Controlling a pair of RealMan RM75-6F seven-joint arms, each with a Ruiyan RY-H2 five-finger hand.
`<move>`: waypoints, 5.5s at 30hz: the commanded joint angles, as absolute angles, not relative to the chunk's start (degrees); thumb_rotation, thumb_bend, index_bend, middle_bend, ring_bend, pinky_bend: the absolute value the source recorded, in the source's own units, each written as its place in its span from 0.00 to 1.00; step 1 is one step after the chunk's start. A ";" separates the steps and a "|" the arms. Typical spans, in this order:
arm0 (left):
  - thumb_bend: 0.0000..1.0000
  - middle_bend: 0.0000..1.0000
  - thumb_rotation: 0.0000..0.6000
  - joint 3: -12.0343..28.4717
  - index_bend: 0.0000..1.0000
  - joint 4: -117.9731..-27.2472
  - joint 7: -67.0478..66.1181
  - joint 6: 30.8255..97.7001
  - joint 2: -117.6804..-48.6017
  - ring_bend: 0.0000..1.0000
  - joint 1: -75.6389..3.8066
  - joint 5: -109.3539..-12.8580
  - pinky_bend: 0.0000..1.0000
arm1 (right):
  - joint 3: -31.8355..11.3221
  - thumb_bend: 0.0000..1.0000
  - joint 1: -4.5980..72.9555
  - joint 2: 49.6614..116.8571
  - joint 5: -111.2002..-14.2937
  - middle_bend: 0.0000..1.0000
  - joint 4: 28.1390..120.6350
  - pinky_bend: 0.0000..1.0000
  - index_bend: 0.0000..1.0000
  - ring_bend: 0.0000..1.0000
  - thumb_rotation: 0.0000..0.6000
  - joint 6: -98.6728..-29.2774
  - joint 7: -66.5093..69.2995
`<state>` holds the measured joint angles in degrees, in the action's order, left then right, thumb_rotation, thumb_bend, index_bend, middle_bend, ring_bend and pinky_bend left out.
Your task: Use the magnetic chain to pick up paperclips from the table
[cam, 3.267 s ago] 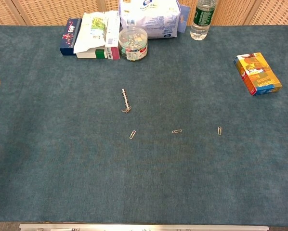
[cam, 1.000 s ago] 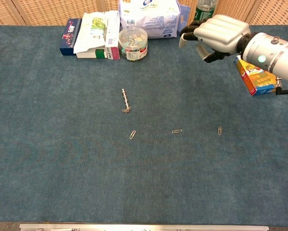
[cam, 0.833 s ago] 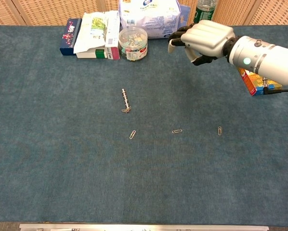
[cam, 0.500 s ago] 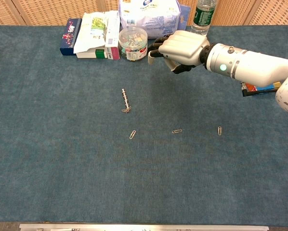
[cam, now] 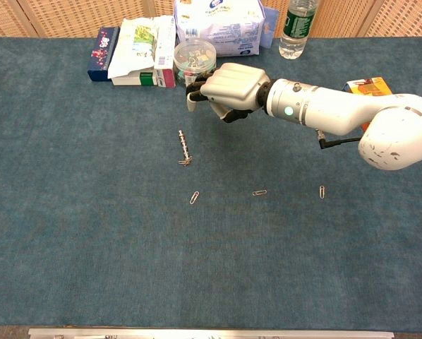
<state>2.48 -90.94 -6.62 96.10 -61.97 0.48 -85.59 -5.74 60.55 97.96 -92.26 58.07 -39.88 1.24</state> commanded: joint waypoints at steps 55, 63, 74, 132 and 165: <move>0.33 0.24 1.00 3.67 0.54 -91.42 -3.66 96.56 -60.45 0.01 2.26 -86.89 0.00 | 0.40 0.92 62.79 97.19 -89.48 0.23 59.75 0.19 0.29 0.11 1.00 -37.47 0.44; 0.33 0.24 1.00 3.51 0.54 -91.51 -4.36 96.39 -60.79 0.01 2.21 -87.36 0.00 | -1.83 0.92 61.60 95.34 -85.76 0.23 64.62 0.19 0.29 0.11 1.00 -37.66 -5.67; 0.33 0.24 1.00 3.74 0.55 -91.42 -3.03 96.54 -60.33 0.01 2.42 -87.21 0.00 | -2.96 0.92 63.62 100.59 -86.10 0.23 58.82 0.19 0.29 0.11 1.00 -36.25 -4.32; 0.33 0.25 1.00 3.52 0.55 -91.77 -3.79 96.74 -60.35 0.01 2.67 -88.28 0.00 | -3.12 0.92 63.27 98.20 -81.92 0.24 67.41 0.19 0.29 0.11 1.00 -32.91 -8.97; 0.33 0.25 1.00 3.43 0.55 -92.19 -4.63 96.56 -60.51 0.01 2.66 -88.42 0.00 | -1.24 0.93 61.34 86.53 -71.02 0.26 83.41 0.19 0.29 0.12 1.00 -32.90 -21.76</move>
<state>3.44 -92.18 -4.63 96.57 -60.51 2.66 -88.42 -1.04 61.30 86.27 -71.22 83.54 -32.72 -21.52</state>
